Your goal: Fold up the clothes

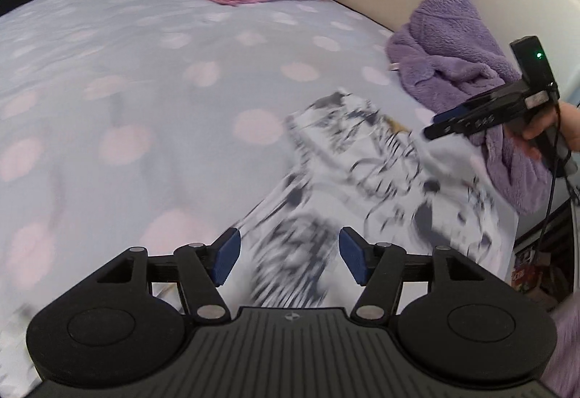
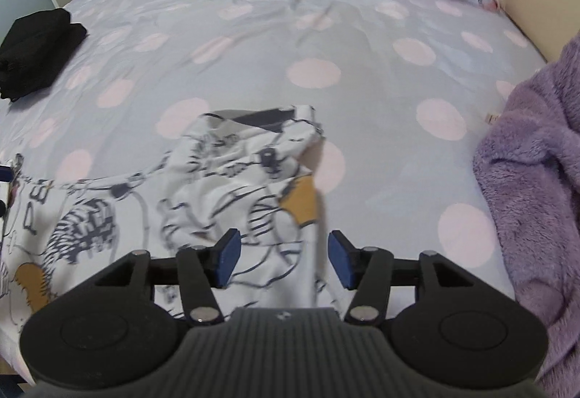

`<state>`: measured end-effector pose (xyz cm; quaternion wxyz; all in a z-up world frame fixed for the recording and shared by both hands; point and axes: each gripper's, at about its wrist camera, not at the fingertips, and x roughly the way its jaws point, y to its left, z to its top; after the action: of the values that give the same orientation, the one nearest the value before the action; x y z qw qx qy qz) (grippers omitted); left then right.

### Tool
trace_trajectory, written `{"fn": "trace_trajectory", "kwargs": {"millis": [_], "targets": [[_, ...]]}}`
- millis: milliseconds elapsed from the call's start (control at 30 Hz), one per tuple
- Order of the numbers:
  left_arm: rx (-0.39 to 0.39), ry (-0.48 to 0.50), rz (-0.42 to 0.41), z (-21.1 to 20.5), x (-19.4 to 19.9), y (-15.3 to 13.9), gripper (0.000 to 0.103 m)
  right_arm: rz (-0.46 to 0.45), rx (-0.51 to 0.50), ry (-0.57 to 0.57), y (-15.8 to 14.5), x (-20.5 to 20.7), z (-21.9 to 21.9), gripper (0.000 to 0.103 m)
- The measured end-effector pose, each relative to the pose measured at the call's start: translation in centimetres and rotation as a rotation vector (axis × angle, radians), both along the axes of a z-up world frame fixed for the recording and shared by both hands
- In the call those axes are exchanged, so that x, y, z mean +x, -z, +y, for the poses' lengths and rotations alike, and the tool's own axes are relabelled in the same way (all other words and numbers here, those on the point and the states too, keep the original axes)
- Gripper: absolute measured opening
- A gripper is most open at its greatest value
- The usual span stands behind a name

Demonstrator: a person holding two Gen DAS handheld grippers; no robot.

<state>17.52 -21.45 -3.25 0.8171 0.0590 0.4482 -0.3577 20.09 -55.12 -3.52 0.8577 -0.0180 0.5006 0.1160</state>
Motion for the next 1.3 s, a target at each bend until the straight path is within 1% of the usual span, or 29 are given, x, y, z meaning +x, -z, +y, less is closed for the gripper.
{"fn": "trace_trajectory", "kwargs": {"millis": [67,233,300,367,433,467,500,533,567,600,667,700,767,800,833,867,900,933,967,1000,1033,1067,1167,1267,1300], "targets": [[-0.004,0.014,-0.002,-2.6,1.5,1.2,0.059,-0.006,0.021,-0.004,0.7,1.2,-0.6,0.057],[0.019,0.057,-0.059,-8.3,5.4,3.6,0.058,-0.06,0.111,-0.032,1.6,3.6,-1.2,0.057],[0.03,0.065,-0.076,-9.8,6.8,4.3,0.057,-0.072,0.144,-0.039,2.1,4.8,-1.0,0.057],[0.03,0.066,-0.069,-11.0,8.3,5.1,0.057,-0.068,0.175,-0.037,2.8,6.0,-0.8,0.057],[0.026,0.067,-0.055,-11.7,9.5,5.9,0.054,-0.09,0.184,-0.03,3.4,7.0,-0.4,0.056],[0.025,0.07,-0.044,-11.8,9.9,6.3,0.043,-0.1,0.201,-0.026,3.7,7.3,-0.4,0.05],[0.023,0.073,-0.033,-12.0,10.4,6.7,0.027,-0.1,0.217,-0.017,4.0,7.7,-0.4,0.037],[0.021,0.077,-0.022,-12.1,10.8,7.1,0.02,-0.097,0.232,-0.008,4.4,8.0,-0.5,0.025],[0.014,0.079,-0.015,-12.2,11.2,7.3,0.01,-0.089,0.235,-0.006,4.8,8.3,-0.5,0.004],[-0.001,0.079,-0.017,-12.0,11.4,7.4,0.005,-0.092,0.233,0.001,4.9,8.3,-0.7,0.004],[-0.04,0.066,-0.02,-11.4,11.8,7.2,0.004,-0.105,0.23,0.019,4.9,8.2,-1.2,0.003],[-0.059,0.043,-0.026,-11.0,12.2,6.9,0.004,-0.115,0.23,0.038,4.7,8.1,-1.7,0.002],[-0.087,0.013,-0.009,-10.4,13.2,6.7,0.005,-0.122,0.244,0.069,4.4,7.9,-2.8,0.002],[-0.091,0.002,0.008,-10.2,13.6,6.8,0.008,-0.116,0.26,0.077,4.3,7.9,-3.4,0.003],[-0.078,-0.007,0.024,-10.4,14.0,6.8,0.011,-0.113,0.254,0.089,4.3,7.9,-3.6,0.005],[-0.058,-0.015,0.03,-10.6,14.4,6.8,0.022,-0.11,0.245,0.101,4.2,8.0,-3.8,0.01],[-0.048,-0.024,0.029,-10.8,14.6,6.7,0.032,-0.113,0.234,0.109,4.2,8.0,-3.9,0.02],[-0.057,-0.038,0.018,-10.6,14.6,6.4,0.037,-0.118,0.222,0.115,4.1,7.9,-4.1,0.028],[-0.073,-0.05,0.021,-10.3,14.7,6.2,0.05,-0.124,0.241,0.123,4.0,7.9,-4.4,0.042],[-0.089,-0.058,0.039,-10.0,14.9,6.0,0.055,-0.12,0.271,0.13,4.0,7.9,-4.7,0.048],[-0.099,-0.058,0.066,-9.9,15.1,6.1,0.055,-0.103,0.304,0.127,4.2,8.1,-5.0,0.05],[-0.092,-0.051,0.092,-10.0,15.4,6.2,0.056,-0.089,0.322,0.123,4.4,8.4,-5.0,0.054],[-0.038,-0.027,0.12,-10.7,15.7,7.1,0.055,-0.051,0.315,0.099,5.3,9.5,-4.4,0.054],[-0.035,-0.001,0.142,-11.7,15.5,8.4,0.054,-0.013,0.313,0.071,6.4,10.7,-3.4,0.054],[-0.032,0.004,0.136,-12.0,15.4,8.7,0.052,-0.009,0.309,0.057,6.7,11.0,-3.0,0.054]]}}
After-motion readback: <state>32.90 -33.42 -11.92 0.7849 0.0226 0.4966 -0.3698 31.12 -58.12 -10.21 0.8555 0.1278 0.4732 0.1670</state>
